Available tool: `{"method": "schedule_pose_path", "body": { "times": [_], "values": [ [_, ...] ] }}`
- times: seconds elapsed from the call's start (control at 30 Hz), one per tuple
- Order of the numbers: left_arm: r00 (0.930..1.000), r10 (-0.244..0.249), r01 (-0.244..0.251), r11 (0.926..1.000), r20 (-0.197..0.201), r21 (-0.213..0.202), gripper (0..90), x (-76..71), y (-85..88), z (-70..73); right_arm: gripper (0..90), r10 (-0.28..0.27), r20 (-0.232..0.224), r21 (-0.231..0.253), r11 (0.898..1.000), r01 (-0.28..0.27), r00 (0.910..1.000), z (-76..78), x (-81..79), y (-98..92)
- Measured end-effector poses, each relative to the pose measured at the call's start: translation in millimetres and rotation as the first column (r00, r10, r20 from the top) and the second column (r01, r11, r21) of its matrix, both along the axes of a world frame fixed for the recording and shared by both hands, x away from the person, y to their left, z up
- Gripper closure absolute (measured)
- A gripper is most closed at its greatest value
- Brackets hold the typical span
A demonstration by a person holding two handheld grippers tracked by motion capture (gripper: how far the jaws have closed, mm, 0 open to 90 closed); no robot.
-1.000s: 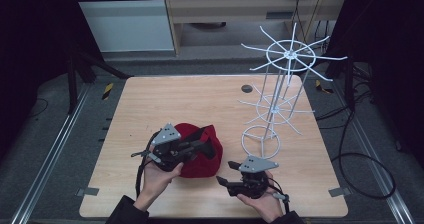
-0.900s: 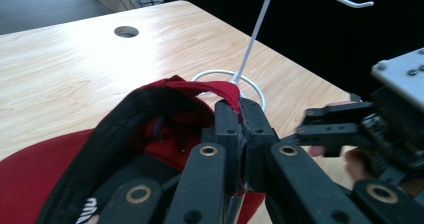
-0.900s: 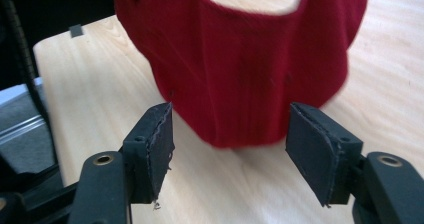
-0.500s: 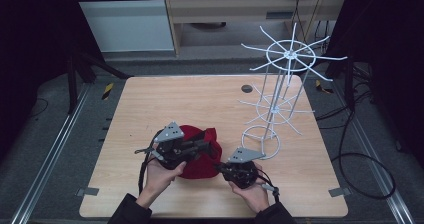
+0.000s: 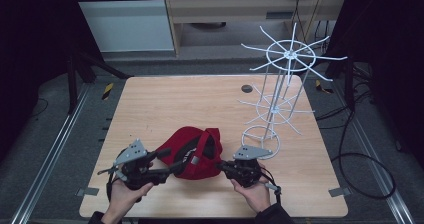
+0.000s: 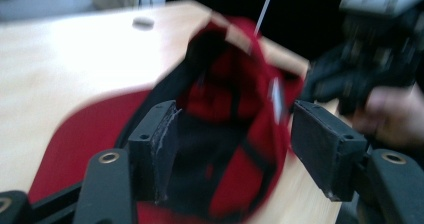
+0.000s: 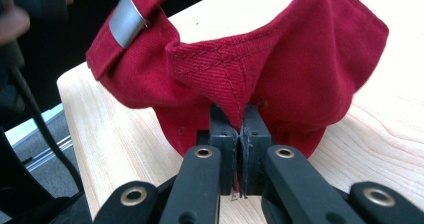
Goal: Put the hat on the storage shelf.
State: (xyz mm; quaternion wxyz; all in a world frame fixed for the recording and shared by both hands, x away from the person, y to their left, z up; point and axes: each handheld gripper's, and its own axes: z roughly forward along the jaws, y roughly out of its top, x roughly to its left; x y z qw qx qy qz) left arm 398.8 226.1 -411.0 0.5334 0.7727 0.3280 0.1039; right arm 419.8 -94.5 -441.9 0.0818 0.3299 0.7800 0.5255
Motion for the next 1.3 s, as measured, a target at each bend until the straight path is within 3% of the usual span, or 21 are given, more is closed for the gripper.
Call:
{"method": "schedule_pose_path", "body": {
  "times": [0.03, 0.1, 0.2, 0.27, 0.4, 0.5, 0.6, 0.73, 0.9, 1.03, 1.13, 1.3],
  "values": [
    [0.9999, 0.001, -0.001, 0.9998, -0.012, 0.021, 34.2, -3.1, 2.1, -11.3, 87.9, -0.006, 0.002, 0.003, 1.000, 0.006, 1.0000, 0.3, 0.4, 0.2],
    [0.9999, 0.000, 0.001, 0.9995, -0.017, 0.032, 33.8, -4.0, 2.1, -16.5, 87.9, -0.009, 0.000, 0.002, 1.000, 0.009, 1.0000, 0.6, 1.5, 0.6],
    [1.0000, -0.004, 0.005, 0.9962, -0.009, 0.087, 32.9, -5.9, -3.2, -27.1, 88.0, -0.021, 0.007, -0.003, 1.000, 0.021, 0.9998, 2.3, 1.5, 1.5],
    [0.9998, -0.018, 0.018, 0.9966, -0.003, 0.081, 32.9, -8.0, -8.2, -29.4, 87.9, -0.024, 0.010, -0.003, 1.000, 0.024, 0.9997, 2.7, 1.4, 1.5],
    [0.9989, -0.034, 0.030, 0.9920, 0.031, 0.123, 33.6, -12.6, -21.9, -34.2, 87.9, -0.024, 0.007, -0.005, 1.000, 0.024, 0.9997, 2.7, 1.4, 0.9],
    [0.9979, -0.055, 0.049, 0.9901, 0.035, 0.131, 36.4, -14.5, -29.5, -35.3, 87.9, -0.032, 0.009, -0.016, 0.999, 0.032, 0.9994, 2.3, 0.9, 2.4],
    [0.9962, -0.070, 0.060, 0.9833, 0.052, 0.172, 38.0, -19.0, -37.1, -37.6, 87.9, -0.039, 0.011, -0.021, 0.999, 0.039, 0.9992, 2.5, 0.9, 2.8],
    [0.9968, -0.065, 0.054, 0.9779, 0.047, 0.202, 41.5, -17.7, -40.8, -41.5, 88.0, -0.046, 0.008, -0.021, 0.999, 0.047, 0.9989, 2.1, 1.5, 2.7],
    [0.9960, -0.059, 0.040, 0.9645, 0.067, 0.261, 56.8, -16.6, -45.5, -48.5, 88.0, -0.055, 0.006, -0.021, 0.998, 0.055, 0.9985, 3.0, 1.7, 3.8],
    [0.9974, -0.059, 0.046, 0.9616, 0.042, 0.271, 74.8, -15.6, -45.8, -49.9, 88.0, -0.055, 0.002, -0.030, 0.998, 0.055, 0.9985, 2.0, 1.7, 4.0],
    [0.9985, -0.050, 0.044, 0.9694, 0.021, 0.242, 85.2, -14.2, -41.6, -46.9, 88.0, -0.053, -0.002, -0.037, 0.998, 0.053, 0.9986, 0.6, 2.3, 3.6],
    [0.9993, -0.035, 0.033, 0.9875, 0.016, 0.154, 86.9, -11.1, -28.8, -30.7, 87.1, -0.042, 0.006, -0.046, 0.998, 0.042, 0.9991, 1.3, 2.5, 2.3]
  ]
}}
